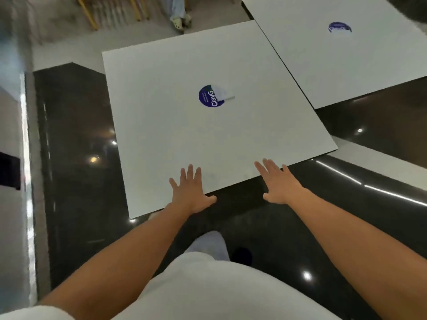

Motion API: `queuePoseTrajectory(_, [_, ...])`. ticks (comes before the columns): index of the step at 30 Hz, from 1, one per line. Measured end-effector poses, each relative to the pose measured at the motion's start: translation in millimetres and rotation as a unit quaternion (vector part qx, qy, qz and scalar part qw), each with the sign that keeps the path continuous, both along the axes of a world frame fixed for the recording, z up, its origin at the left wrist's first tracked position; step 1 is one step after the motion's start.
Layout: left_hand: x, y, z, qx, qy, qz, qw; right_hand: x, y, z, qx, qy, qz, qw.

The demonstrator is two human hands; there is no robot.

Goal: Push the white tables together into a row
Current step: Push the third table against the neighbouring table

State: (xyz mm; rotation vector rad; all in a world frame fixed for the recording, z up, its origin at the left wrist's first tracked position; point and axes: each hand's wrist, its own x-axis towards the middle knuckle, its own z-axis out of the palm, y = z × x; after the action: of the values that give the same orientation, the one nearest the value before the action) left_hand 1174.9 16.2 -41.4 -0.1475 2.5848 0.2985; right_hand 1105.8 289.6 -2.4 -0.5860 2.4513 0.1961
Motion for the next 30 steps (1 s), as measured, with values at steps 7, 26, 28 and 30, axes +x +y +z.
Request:
queuePoseTrajectory(7, [0.9,11.3,-19.2,-0.013,-0.035,0.049,0.998,-46.4,7.0,-27.8,0.0,0.014,0.061,0.998])
queuePoseTrajectory(26, [-12.1,48.1,-86.0,-0.084,0.007,0.115,0.99,-94.4,71.9,-105.9,0.001,0.059,0.125,0.99])
queuePoseTrajectory(28, [-12.8,48.9,-96.1,-0.105,0.029,0.116,0.987,-94.3,77.7,-117.5,-0.008,0.082,0.135,0.987])
queuePoseTrajectory(30, [-17.7,45.2,-103.9,-0.114,0.05,0.11,0.986,-95.8,80.8,-127.4,-0.014,0.101,0.138,0.985])
